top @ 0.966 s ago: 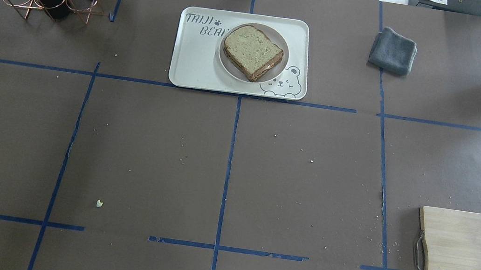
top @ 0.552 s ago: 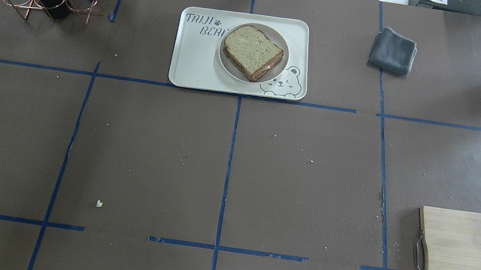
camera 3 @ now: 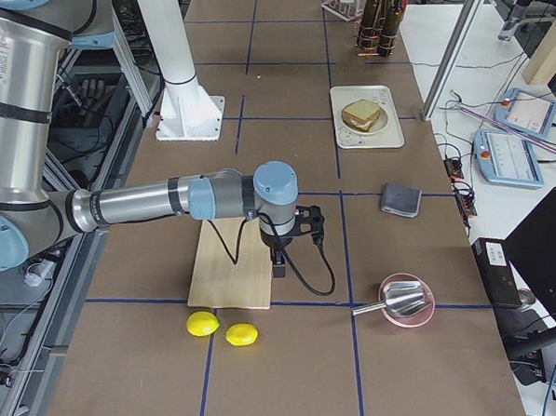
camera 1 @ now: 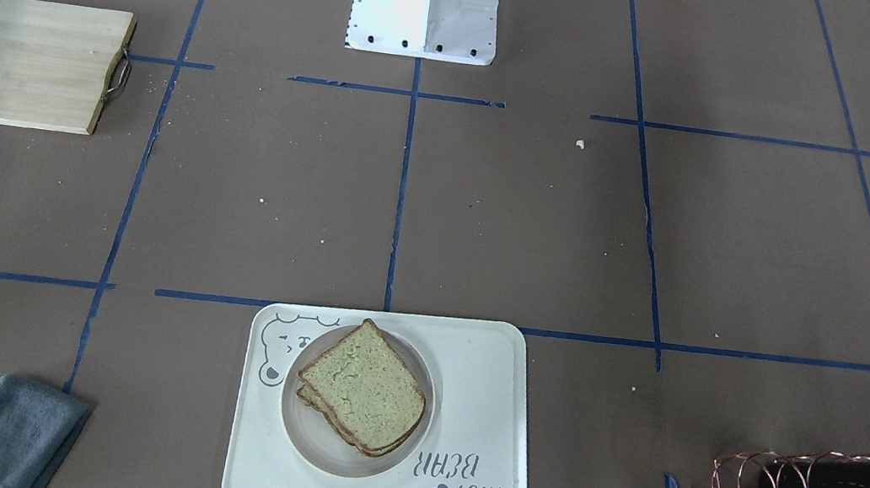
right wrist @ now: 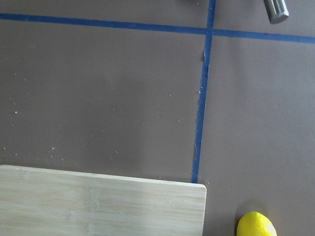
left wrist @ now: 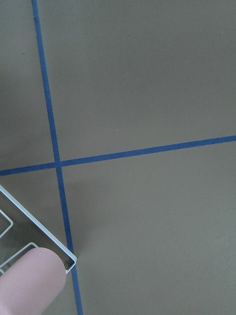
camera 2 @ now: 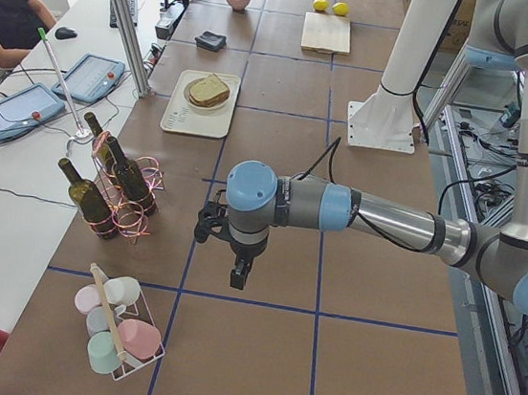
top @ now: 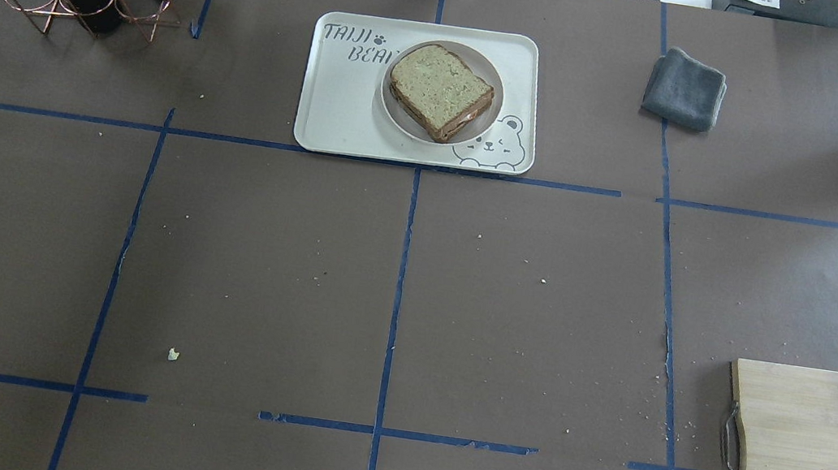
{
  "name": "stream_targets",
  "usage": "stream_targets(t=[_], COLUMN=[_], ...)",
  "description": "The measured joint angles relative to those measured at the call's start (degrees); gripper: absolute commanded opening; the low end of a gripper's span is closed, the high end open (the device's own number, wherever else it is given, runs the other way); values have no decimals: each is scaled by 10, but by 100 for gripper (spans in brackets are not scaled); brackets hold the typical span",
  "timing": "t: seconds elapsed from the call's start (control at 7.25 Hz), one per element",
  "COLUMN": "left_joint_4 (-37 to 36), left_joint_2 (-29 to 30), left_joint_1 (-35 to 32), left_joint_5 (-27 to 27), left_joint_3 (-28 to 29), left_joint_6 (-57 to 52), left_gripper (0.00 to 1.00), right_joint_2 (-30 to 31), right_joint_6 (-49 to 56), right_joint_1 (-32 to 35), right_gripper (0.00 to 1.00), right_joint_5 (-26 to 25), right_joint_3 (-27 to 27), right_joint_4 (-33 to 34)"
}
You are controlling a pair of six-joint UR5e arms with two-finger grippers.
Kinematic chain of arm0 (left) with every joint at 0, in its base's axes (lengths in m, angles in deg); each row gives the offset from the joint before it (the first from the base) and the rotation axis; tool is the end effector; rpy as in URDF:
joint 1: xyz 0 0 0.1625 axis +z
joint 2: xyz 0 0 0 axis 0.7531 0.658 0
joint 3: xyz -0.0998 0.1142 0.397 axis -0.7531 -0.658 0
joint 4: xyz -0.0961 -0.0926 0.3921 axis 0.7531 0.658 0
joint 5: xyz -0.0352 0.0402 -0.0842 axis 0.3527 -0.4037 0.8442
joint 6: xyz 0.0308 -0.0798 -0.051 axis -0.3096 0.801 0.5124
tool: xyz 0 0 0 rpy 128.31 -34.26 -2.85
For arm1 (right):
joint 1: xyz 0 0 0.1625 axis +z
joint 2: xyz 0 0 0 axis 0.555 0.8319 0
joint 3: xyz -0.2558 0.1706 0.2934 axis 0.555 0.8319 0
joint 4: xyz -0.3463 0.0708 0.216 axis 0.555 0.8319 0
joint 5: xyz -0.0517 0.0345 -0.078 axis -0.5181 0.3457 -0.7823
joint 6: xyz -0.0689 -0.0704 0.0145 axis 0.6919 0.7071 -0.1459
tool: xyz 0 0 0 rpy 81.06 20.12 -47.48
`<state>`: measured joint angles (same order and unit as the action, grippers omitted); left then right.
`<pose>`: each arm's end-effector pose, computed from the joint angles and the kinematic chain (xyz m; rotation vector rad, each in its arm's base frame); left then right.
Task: Make sandwich and place on tray
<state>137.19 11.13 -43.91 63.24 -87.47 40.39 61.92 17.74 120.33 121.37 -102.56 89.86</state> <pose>-0.0814 -0.4086 0.5884 0.0681 0.8036 0.1256 0.0407 -0.3805 0.5892 0.0164 -0.7848 -0.0771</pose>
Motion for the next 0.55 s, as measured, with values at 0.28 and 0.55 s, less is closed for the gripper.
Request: stream_targets(t=[0.28, 0.55], left_joint_4=[-1, -2], left_joint_2=[-6, 6], left_joint_1=[1, 1], left_joint_5=[0, 0], left_joint_3=[-1, 27], left_joint_6=[2, 2], left_gripper=[100, 100], right_joint_2=[17, 10], right_joint_6=[31, 30], right_joint_1=[14, 16], right_gripper=[100, 100], right_joint_5=[6, 17], right_joint_3=[-2, -3], right_joint_4=[0, 0])
